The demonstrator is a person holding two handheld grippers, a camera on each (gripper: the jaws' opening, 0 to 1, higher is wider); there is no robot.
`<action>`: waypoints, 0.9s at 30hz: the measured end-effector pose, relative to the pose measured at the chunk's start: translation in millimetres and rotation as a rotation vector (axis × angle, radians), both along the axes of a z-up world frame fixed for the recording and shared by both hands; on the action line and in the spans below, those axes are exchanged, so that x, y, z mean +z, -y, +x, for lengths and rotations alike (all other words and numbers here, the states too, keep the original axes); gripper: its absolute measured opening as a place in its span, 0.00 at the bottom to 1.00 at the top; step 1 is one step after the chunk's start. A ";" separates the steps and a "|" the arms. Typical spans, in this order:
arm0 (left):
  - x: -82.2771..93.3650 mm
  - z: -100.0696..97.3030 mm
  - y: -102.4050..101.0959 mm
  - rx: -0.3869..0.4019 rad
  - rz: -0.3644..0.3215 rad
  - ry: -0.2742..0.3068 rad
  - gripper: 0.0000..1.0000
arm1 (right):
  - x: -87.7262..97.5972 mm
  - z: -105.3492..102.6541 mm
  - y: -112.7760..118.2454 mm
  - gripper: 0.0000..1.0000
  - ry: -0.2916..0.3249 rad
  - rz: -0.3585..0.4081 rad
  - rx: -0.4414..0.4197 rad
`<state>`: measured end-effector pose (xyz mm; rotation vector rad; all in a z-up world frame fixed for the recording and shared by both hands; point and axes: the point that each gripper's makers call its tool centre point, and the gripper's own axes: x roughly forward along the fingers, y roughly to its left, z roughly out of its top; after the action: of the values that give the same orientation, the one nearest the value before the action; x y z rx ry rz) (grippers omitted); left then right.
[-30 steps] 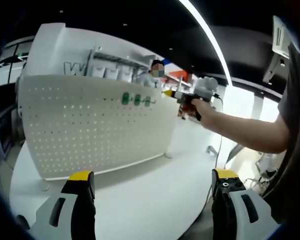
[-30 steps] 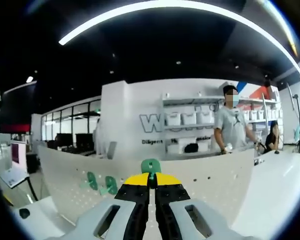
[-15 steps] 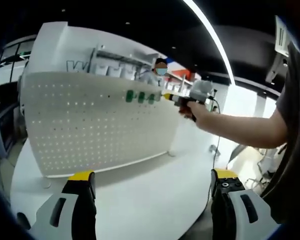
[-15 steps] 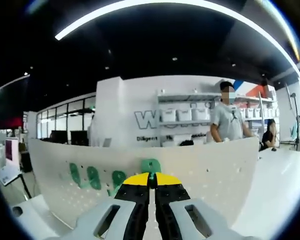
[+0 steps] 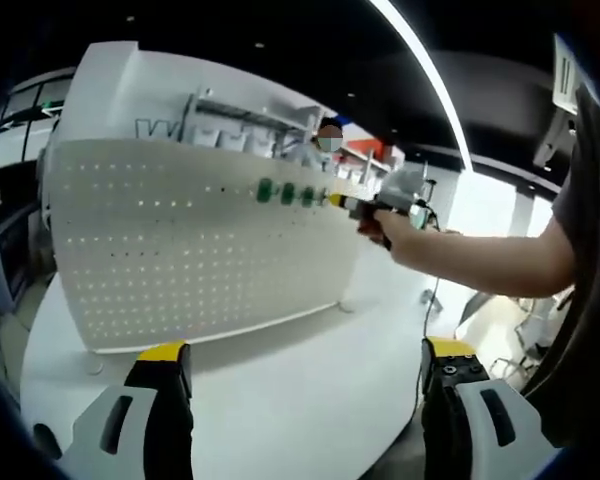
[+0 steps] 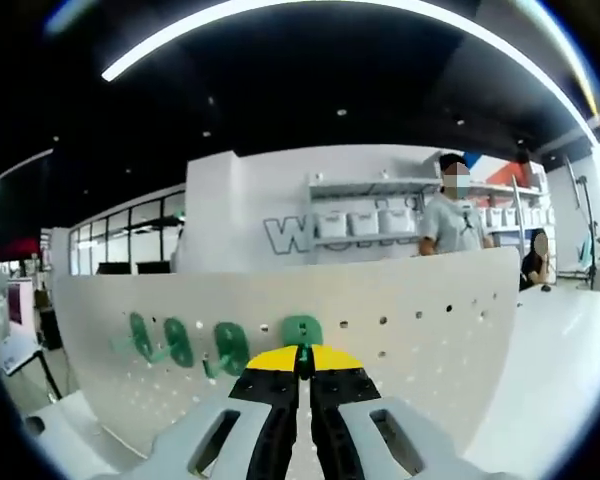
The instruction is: Insert the hook assembly into the mounting plate slot until the hook locks in place.
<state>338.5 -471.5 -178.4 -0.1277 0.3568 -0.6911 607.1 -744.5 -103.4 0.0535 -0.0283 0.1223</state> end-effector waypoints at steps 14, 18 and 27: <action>0.4 -1.3 -3.2 0.009 0.005 0.008 0.99 | -8.6 9.3 -0.6 0.02 -0.070 -0.062 0.018; 2.5 -2.1 -3.9 0.012 0.006 0.015 1.00 | -4.3 7.7 -1.8 0.06 -0.063 -0.067 0.021; 15.8 -2.2 -5.4 0.024 0.020 0.078 1.00 | 7.8 -7.1 -0.5 0.09 -0.054 -0.089 0.032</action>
<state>336.2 -466.1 -162.6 -0.0855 0.2865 -0.6665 600.0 -744.1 -95.6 -0.0313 0.0319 0.1535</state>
